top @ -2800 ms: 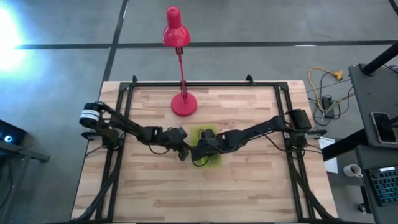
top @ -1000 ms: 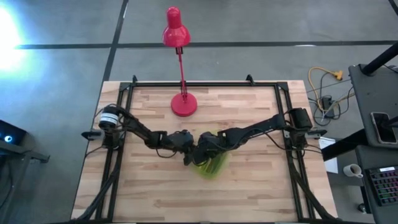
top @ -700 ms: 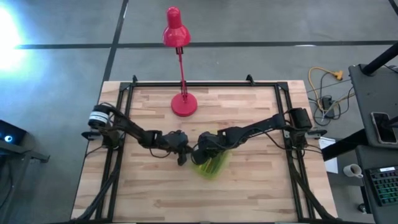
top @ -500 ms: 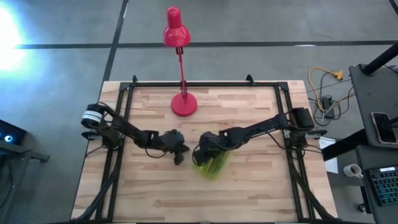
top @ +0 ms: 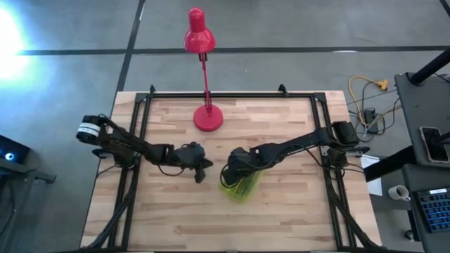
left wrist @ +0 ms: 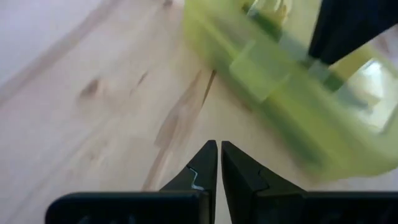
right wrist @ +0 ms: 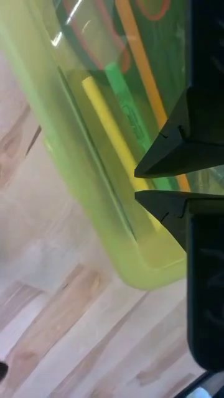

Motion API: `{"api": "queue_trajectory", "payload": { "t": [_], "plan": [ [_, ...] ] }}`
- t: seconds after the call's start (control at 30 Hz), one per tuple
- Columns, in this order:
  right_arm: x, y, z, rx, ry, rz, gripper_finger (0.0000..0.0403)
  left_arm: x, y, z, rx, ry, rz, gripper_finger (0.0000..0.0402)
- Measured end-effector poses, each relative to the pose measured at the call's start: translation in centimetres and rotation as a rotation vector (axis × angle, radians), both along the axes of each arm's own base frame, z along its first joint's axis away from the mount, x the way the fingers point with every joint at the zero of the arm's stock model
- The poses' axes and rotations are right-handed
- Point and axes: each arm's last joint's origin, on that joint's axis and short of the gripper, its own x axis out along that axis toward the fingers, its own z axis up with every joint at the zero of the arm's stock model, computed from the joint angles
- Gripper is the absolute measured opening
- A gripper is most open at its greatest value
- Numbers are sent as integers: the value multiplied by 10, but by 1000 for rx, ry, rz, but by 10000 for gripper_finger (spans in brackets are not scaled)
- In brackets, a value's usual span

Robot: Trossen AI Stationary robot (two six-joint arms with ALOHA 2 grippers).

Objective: Pick & place school supplies into a supply box
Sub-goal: Close the yellow supply box

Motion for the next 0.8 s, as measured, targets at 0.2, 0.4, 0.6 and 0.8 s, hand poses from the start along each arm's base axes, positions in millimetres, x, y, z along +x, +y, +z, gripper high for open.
{"api": "queue_trajectory", "payload": {
  "t": [0.2, 0.4, 0.6, 0.8],
  "plan": [
    [0, 0, -1, -6, 1, 4, 38, 5, -1, 17, -8, -73, -1, 6],
    [0, 0, -2, -21, 0, 18, 38, 16, -2, 21, 16, -81, -20, 6],
    [-6, 5, -4, -78, 48, 173, 38, 30, -1, 12, 38, -43, -55, 6],
    [-13, 16, 1, -86, 75, 282, 38, 37, -2, 3, 17, -12, -126, 6]
  ]
}}
